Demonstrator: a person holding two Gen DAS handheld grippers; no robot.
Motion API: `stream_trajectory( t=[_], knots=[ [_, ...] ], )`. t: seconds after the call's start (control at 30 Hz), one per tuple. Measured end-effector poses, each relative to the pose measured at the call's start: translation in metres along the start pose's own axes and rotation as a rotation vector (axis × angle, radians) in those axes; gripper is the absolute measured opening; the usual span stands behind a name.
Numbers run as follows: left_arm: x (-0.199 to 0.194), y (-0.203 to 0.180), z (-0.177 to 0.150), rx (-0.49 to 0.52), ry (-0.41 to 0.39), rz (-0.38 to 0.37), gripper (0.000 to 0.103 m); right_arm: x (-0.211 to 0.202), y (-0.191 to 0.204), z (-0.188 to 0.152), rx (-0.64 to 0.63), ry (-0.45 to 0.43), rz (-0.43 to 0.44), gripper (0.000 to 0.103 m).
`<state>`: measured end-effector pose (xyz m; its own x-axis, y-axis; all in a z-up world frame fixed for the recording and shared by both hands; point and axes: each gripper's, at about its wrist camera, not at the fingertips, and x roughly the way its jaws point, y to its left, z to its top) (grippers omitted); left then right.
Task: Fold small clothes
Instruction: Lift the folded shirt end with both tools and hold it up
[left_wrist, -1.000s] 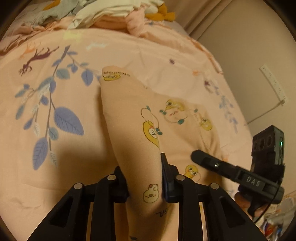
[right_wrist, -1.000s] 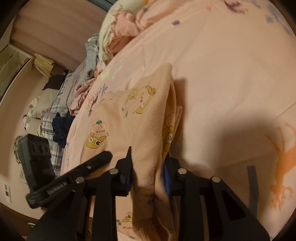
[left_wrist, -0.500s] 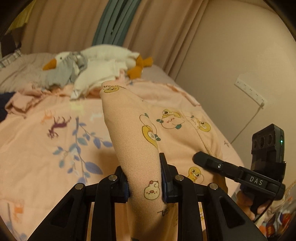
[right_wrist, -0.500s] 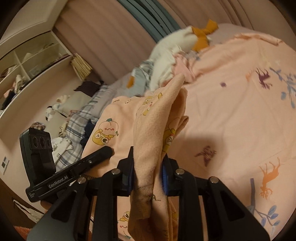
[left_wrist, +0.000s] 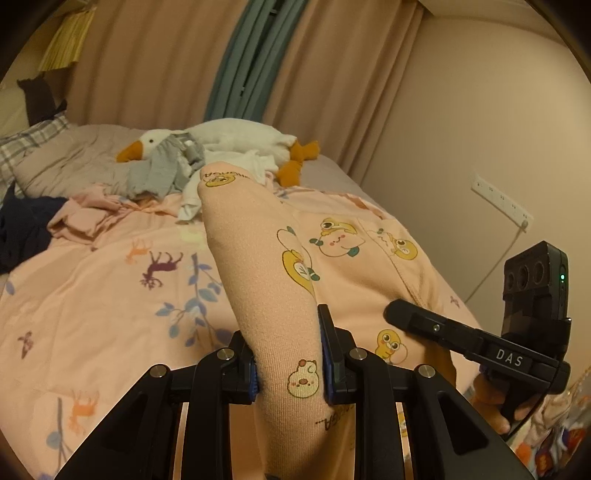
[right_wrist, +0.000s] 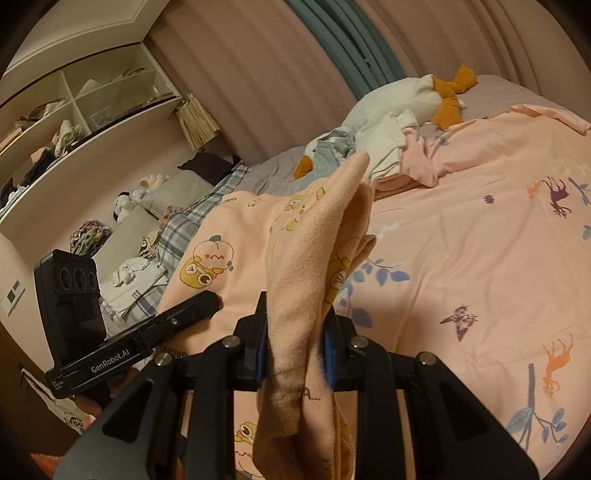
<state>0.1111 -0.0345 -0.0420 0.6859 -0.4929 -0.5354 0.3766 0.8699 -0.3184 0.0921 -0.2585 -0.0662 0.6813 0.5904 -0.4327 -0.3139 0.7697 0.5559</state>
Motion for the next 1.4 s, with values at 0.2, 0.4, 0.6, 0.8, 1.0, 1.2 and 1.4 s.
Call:
stream_trajectory(
  t=[0.2, 0.4, 0.6, 0.8, 1.0, 1.2, 1.4],
  knots=[
    [-0.015, 0.011, 0.004, 0.002, -0.023, 0.021, 0.024, 0.01, 0.025, 0.002, -0.037, 0.002, 0.017, 0.025],
    [-0.021, 0.028, 0.007, -0.011, -0.022, 0.03, 0.023, 0.021, 0.04, 0.002, -0.055, 0.013, 0.033, 0.025],
    [-0.021, 0.04, 0.013, -0.015, -0.029, 0.061, 0.024, 0.042, 0.053, 0.007, -0.081, 0.035, 0.021, 0.025],
    [-0.003, 0.059, 0.025, -0.022, -0.015, 0.072, 0.024, 0.068, 0.054, 0.021, -0.085, 0.055, 0.017, 0.025],
    [0.037, 0.083, 0.034, -0.044, 0.024, 0.079, 0.024, 0.105, 0.04, 0.038, -0.082, 0.102, -0.033, 0.025],
    [0.089, 0.102, 0.027, -0.04, 0.081, 0.103, 0.024, 0.151, 0.007, 0.04, -0.048, 0.15, -0.083, 0.025],
    [0.148, 0.12, 0.009, -0.086, 0.156, 0.081, 0.024, 0.19, -0.041, 0.034, 0.012, 0.206, -0.127, 0.025]
  ],
)
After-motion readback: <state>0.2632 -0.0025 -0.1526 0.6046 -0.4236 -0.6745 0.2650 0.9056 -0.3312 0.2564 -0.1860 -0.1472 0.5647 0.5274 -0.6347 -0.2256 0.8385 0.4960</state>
